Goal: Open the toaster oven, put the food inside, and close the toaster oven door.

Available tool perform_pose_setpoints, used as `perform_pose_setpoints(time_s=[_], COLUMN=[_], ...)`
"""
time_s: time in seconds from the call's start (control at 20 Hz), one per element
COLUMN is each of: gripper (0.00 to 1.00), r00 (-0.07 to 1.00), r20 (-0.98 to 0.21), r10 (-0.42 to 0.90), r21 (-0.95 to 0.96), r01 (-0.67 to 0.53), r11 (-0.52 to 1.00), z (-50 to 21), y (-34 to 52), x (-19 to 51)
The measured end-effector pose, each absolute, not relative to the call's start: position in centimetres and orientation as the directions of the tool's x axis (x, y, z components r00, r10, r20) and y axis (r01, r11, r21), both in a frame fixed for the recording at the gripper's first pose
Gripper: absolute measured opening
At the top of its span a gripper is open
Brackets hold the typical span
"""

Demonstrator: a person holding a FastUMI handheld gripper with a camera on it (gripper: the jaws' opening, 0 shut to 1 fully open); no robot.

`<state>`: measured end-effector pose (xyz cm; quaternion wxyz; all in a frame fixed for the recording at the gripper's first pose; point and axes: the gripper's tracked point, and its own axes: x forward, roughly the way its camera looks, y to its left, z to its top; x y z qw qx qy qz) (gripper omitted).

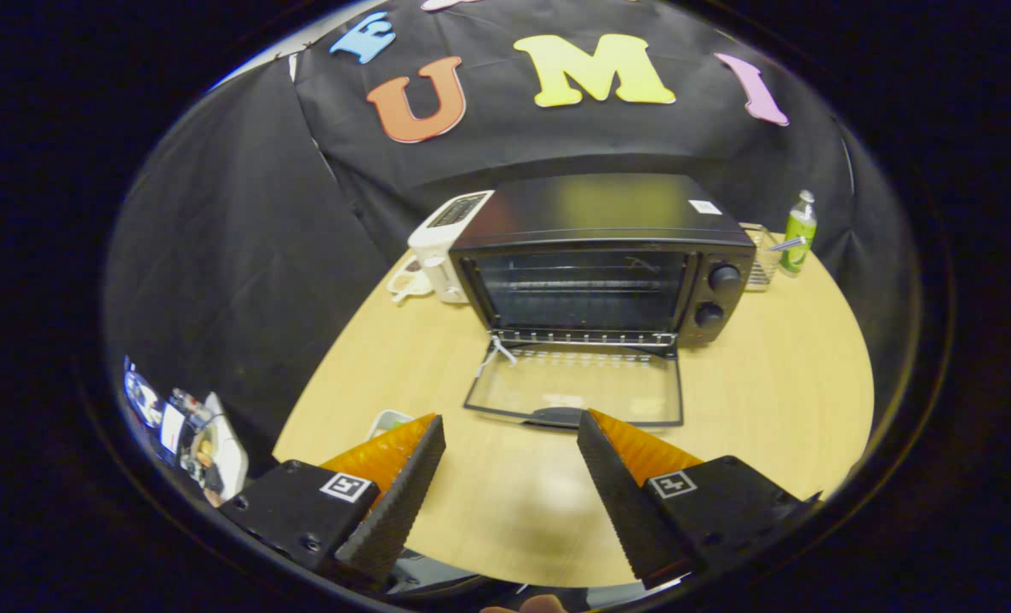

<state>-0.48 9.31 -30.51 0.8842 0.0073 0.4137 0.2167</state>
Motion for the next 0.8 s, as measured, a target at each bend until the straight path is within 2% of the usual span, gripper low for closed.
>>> perform_pose_setpoints(time_s=[0.2,0.5,0.65,0.8], gripper=[1.0,0.99,0.97,0.87], r00=[0.432,0.22,0.12,0.055], r20=[-0.744,-0.765,-0.77,-0.792], r10=[0.509,0.605,0.627,0.609], r21=[0.343,0.528,0.594,0.593], r01=[-0.407,-0.324,-0.223,-0.168], r11=[0.846,0.785,0.773,0.787], z=[-28.4,-31.1,-33.9,-37.2], y=[12.5,16.0,17.3,17.7], x=[-3.1,-6.1,-6.8,-6.8])
